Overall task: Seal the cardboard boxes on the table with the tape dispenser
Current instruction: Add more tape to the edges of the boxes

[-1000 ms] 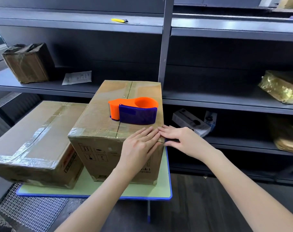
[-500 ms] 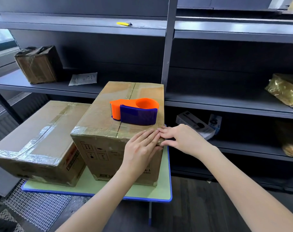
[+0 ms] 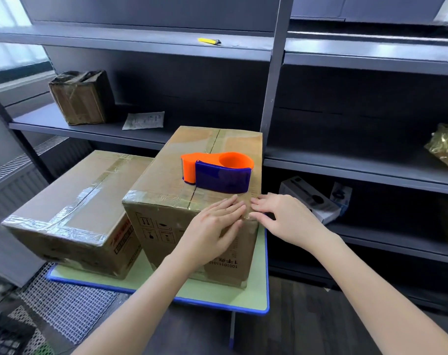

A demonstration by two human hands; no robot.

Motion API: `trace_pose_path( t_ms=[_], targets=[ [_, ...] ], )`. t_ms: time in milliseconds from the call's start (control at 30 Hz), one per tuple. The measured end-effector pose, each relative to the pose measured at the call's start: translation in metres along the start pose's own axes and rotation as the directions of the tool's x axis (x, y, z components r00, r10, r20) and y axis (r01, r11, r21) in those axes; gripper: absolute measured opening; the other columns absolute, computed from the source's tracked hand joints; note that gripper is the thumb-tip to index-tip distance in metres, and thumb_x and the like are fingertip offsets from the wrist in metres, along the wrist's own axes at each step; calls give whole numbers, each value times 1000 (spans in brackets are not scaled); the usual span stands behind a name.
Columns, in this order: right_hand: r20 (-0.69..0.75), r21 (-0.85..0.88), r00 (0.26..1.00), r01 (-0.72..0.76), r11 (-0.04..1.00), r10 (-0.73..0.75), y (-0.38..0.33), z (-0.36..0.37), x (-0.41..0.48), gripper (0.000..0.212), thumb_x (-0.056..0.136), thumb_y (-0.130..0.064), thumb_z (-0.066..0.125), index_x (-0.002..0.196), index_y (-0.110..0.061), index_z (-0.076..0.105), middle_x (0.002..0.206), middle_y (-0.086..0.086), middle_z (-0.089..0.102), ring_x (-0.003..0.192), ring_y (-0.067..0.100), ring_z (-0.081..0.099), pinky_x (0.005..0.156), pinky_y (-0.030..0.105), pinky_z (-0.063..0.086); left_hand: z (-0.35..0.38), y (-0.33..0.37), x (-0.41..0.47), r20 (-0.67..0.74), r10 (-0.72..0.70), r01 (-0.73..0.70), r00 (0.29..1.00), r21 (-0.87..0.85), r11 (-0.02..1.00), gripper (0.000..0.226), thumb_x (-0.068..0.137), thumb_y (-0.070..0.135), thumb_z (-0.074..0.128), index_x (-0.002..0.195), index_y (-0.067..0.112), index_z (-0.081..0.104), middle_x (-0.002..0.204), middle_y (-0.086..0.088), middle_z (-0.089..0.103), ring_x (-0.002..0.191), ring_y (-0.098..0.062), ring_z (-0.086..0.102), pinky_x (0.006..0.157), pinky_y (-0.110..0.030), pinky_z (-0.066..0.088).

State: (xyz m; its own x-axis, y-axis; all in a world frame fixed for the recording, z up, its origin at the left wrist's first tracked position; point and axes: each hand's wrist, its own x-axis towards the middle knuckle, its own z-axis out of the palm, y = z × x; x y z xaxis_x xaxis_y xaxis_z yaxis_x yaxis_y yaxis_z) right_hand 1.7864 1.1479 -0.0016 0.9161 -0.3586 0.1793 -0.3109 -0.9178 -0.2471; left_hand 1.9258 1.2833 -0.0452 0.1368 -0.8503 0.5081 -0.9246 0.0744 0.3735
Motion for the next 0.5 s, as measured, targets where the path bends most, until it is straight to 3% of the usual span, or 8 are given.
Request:
trace_pose_path(
  t_ms=[133, 267, 400, 500],
  targets=[
    [-134, -44, 978, 154, 987, -159, -24, 14, 11, 28, 86, -28, 61, 107, -12, 71, 114, 5, 67, 107, 24, 59, 88, 37, 51, -34, -25, -17, -207, -142, 158, 968, 63, 985, 38, 90, 29, 44, 111, 9, 69, 114, 0, 66, 113, -3, 53, 102, -10, 28],
    [-54, 19, 966, 254, 967, -252, -54, 35, 34, 38, 93, -22, 56, 130, -12, 55, 131, 9, 56, 124, 24, 48, 101, 32, 37, -67, -63, -31, -333, -290, 336, 897, 88, 938, 39, 90, 31, 43, 96, 7, 74, 92, -4, 73, 87, -20, 68, 83, -22, 46],
    [-18, -5, 950, 313, 950, -313, -82, 52, 62, 44, 96, -23, 50, 139, -14, 45, 144, 8, 44, 136, 24, 36, 112, 37, 29, -83, -103, -38, -301, -395, 424, 868, 34, 905, 47, 87, 39, 42, 110, 8, 70, 109, -5, 70, 108, -21, 61, 93, -44, 49],
    [9, -51, 952, 307, 950, -307, -99, 61, 83, 46, 98, -26, 45, 143, -16, 38, 149, 6, 36, 140, 22, 29, 115, 37, 23, -82, -122, -39, -224, -402, 412, 888, -3, 911, 48, 86, 41, 44, 118, 12, 65, 121, -2, 63, 122, -17, 52, 102, -46, 42]
  ],
)
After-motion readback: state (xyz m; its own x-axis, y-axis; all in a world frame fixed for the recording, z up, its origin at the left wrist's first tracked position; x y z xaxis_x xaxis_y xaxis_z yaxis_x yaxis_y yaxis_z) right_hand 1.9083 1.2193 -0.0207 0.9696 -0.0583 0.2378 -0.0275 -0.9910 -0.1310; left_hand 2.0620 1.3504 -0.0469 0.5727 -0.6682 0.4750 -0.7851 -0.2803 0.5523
